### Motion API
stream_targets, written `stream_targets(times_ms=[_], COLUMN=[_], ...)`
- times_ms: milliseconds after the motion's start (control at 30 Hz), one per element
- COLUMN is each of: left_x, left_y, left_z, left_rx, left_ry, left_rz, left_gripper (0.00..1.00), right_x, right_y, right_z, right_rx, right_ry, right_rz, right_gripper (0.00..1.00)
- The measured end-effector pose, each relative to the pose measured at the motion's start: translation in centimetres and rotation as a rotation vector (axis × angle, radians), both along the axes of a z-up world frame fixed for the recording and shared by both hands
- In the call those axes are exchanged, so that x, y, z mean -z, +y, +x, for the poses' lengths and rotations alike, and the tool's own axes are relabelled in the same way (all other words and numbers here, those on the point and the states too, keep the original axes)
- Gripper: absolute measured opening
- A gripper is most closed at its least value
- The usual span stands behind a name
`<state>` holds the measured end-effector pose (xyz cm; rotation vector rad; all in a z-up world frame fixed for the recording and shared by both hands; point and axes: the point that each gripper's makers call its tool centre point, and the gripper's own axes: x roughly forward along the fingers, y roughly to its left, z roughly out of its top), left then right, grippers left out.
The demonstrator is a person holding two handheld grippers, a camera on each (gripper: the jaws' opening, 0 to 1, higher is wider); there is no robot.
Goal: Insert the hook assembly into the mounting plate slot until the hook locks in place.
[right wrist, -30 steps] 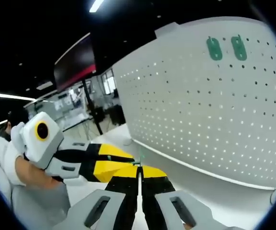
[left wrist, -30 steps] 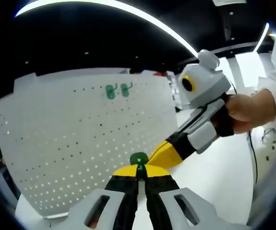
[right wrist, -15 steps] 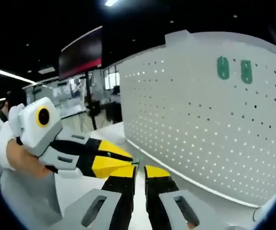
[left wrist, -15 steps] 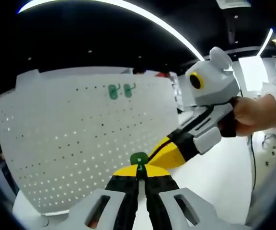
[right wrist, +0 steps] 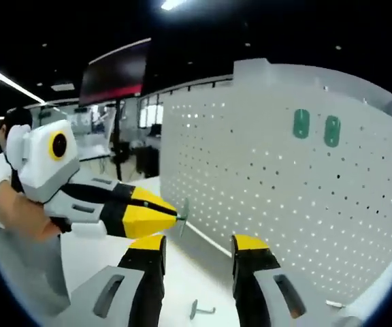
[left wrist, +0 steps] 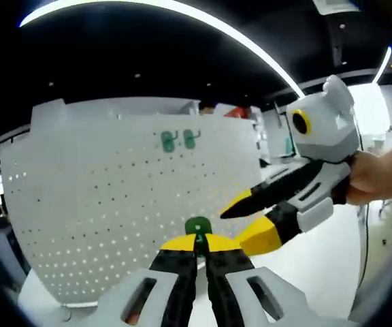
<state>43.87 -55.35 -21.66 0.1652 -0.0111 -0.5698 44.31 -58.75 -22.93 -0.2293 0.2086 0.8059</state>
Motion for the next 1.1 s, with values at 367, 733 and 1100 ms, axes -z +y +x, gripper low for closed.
stream_targets(times_ms=[367,733,1100], left_x=[-3.4,-7.1,-9.7], left_y=[1.0,1.1,1.3], left_z=[1.9,4.3,6.8], left_rx=[-0.104,-0.163,-0.191], left_ry=[-0.032,-0.088,-0.126], left_rz=[-0.053,-0.086,-0.104], left_gripper=[0.03,0.03,0.03], right_x=[-1.7,-2.5,-2.7], right_y=[-0.9,-1.7,-2.7], right_z=[-0.5,-0.6,0.0], right_rx=[0.012,0.02,0.04], right_ry=[-0.04,-0.065,-0.063], right_rz=[0.021,0.036,0.052], right_gripper=[0.53,0.54,0.54])
